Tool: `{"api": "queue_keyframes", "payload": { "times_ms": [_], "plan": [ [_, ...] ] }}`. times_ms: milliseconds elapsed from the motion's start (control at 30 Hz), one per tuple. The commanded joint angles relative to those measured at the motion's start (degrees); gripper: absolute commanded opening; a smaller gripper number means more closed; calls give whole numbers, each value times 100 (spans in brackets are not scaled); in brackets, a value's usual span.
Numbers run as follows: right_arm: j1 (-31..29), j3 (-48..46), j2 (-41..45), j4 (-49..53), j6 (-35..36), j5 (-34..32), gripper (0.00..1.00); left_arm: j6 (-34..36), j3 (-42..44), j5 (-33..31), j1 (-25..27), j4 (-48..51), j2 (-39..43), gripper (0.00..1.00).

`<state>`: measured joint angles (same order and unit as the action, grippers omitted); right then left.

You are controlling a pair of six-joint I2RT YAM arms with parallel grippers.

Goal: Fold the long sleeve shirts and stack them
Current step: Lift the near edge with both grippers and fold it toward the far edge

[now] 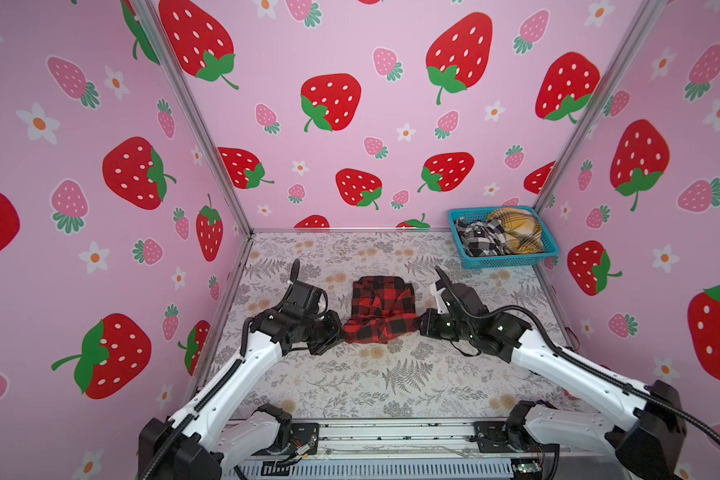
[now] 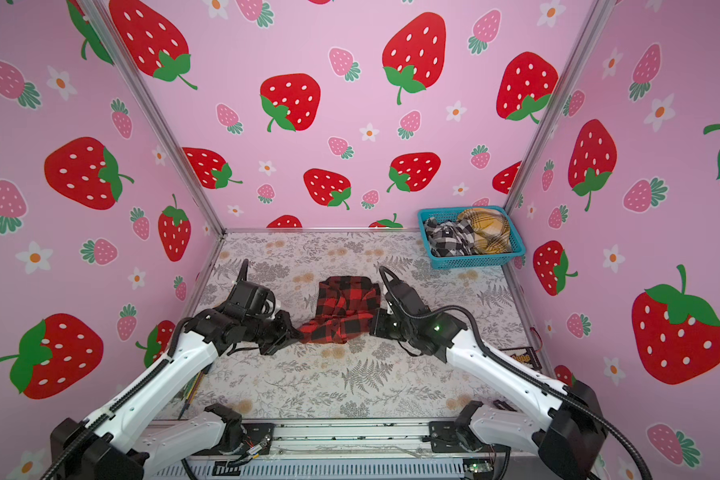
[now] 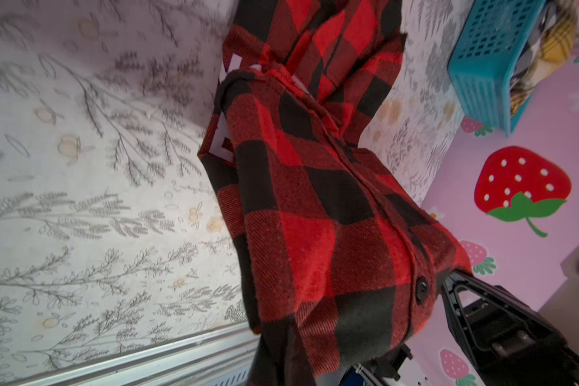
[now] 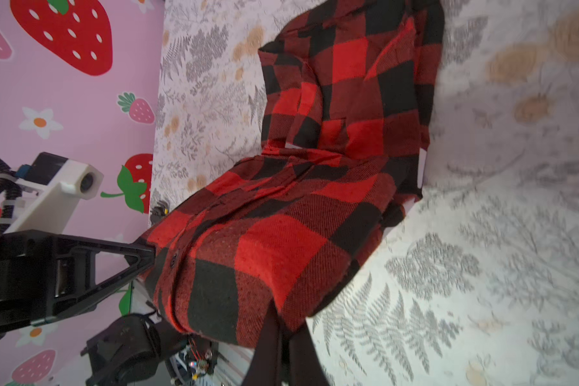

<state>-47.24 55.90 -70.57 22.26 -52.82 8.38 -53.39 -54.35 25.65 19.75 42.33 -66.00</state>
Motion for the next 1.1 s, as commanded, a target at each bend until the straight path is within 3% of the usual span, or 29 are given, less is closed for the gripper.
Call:
{"api": "queue_keyframes", "payload": {
  "times_ms": [0, 167, 300, 467, 767, 933, 1067],
  "plan": [
    [542, 739, -627, 37, 787, 322, 0, 532, -718, 38, -317, -193, -791, 0],
    [1453, 1932, -1852, -55, 1060, 1129, 0, 706, -1912, 508, -559, -503, -2357, 0],
    [1521, 2796, -2267, 300, 1194, 1098, 0, 610, -2477, 451, -366, -494, -2766, 0],
    [1527, 2076, -2031, 121, 1202, 1120, 0, 720, -2041, 506, -296, -491, -2717, 0],
    [1165, -740, -124, -305, 545, 933, 0, 663, 321, 499, -63, -621, -1286, 0],
    [232, -2202, 1380, -310, -505, 521, 0, 222, 1562, 304, 563, -448, 80, 0],
    [-366, -2535, 2314, 177, -1042, 95, 0, -328, 1983, 124, 970, -63, 1174, 0]
  ]
}}
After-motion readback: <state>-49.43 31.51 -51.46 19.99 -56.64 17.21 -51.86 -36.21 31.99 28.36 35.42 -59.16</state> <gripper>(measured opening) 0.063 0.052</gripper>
